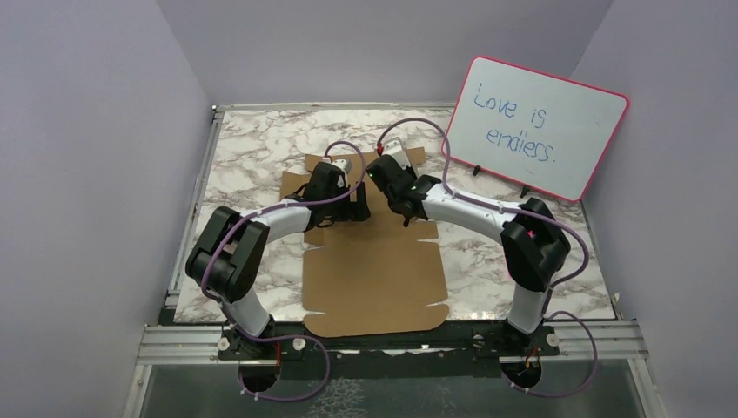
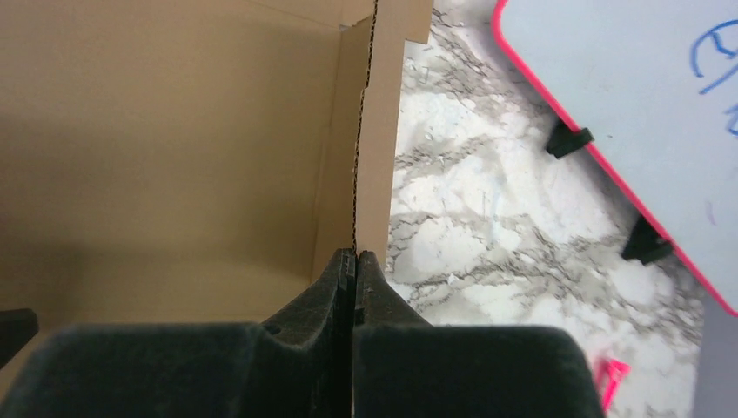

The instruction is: Fold the paper box

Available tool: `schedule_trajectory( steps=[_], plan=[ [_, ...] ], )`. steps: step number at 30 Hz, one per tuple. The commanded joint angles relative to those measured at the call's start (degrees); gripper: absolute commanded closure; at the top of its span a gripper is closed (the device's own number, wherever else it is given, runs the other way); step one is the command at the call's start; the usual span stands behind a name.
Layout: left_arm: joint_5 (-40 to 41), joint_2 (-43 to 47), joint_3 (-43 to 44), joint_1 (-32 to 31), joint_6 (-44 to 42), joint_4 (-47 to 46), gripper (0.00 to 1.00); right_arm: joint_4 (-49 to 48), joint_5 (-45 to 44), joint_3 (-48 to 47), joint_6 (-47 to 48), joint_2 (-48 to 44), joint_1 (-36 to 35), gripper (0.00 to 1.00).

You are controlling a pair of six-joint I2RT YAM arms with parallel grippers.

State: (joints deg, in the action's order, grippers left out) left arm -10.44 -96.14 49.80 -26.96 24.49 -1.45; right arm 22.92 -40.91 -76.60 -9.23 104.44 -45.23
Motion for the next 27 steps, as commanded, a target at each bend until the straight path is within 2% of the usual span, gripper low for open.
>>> schedule_trajectory(
  steps=[1, 10, 15, 20, 24, 27],
  plan=[
    [-4.26, -3.09, -2.12, -0.37, 1.61, -0.29, 0.08, 6.9, -7.22, -4.51, -3.97, 4.49, -5.99, 0.99],
    [-4.22, -3.01, -2.7, -0.37, 1.96, -0.78, 0.08, 6.18, -7.23, -7.55, -3.92, 7.74, -9.35, 0.95],
    [-4.07, -2.83, -2.96, -0.37, 2.04, -0.83, 0.08, 4.57, -7.67, -6.1, -3.22, 5.59, -9.35, 0.84],
    [-3.6, -2.44, -2.62, -0.37, 1.75, -0.02, 0.08, 1.26, -6.99, -1.7, -0.93, -0.75, -9.11, 0.65],
    [-2.86, -1.89, -2.28, -0.37, 1.54, 0.67, 0.08, -2.56, 0.0, 4.92, 0.01, -8.7, -7.24, 0.49],
    [-2.36, -1.5, -1.91, -0.37, 1.35, 1.23, 0.08, -2.67, 6.57, 9.06, -2.17, -14.55, -4.0, 0.44]
  ],
)
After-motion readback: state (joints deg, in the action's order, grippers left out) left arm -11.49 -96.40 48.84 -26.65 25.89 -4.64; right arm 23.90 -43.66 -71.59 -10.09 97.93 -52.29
